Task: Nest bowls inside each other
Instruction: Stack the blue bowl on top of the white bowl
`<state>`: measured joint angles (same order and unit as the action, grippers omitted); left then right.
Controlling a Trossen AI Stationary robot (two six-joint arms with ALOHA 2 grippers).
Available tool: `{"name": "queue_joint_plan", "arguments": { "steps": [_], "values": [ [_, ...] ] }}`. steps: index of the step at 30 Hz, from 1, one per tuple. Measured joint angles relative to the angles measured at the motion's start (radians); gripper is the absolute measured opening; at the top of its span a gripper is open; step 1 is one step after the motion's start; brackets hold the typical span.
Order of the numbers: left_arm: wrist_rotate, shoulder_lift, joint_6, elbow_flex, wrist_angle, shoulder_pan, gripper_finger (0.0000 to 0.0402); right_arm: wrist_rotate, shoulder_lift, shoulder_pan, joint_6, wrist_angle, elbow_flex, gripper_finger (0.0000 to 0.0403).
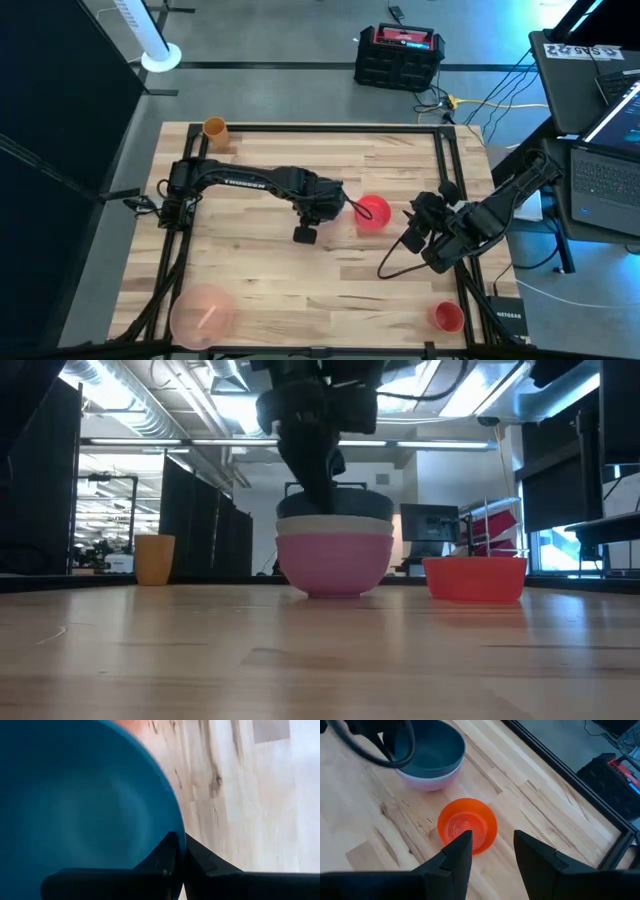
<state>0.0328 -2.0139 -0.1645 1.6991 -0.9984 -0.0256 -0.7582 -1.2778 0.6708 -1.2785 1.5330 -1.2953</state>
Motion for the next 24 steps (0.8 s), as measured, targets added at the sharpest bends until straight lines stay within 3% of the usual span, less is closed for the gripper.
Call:
{"name": "queue_joint_plan", "arguments": {
  "steps": [11,24],
  "values": [
    [0.000,0.020,0.045,-0.080,-0.003,0.000,0.0001,-0.005,0.000,-0.003,0.000,0.016,0.000,0.0133],
    [0.020,0.227,0.164,-0.327,-0.011,-0.039,0.0001,-0.008,0.000,-0.003,0.000,0.030,0.000,0.0133]
  ]
}}
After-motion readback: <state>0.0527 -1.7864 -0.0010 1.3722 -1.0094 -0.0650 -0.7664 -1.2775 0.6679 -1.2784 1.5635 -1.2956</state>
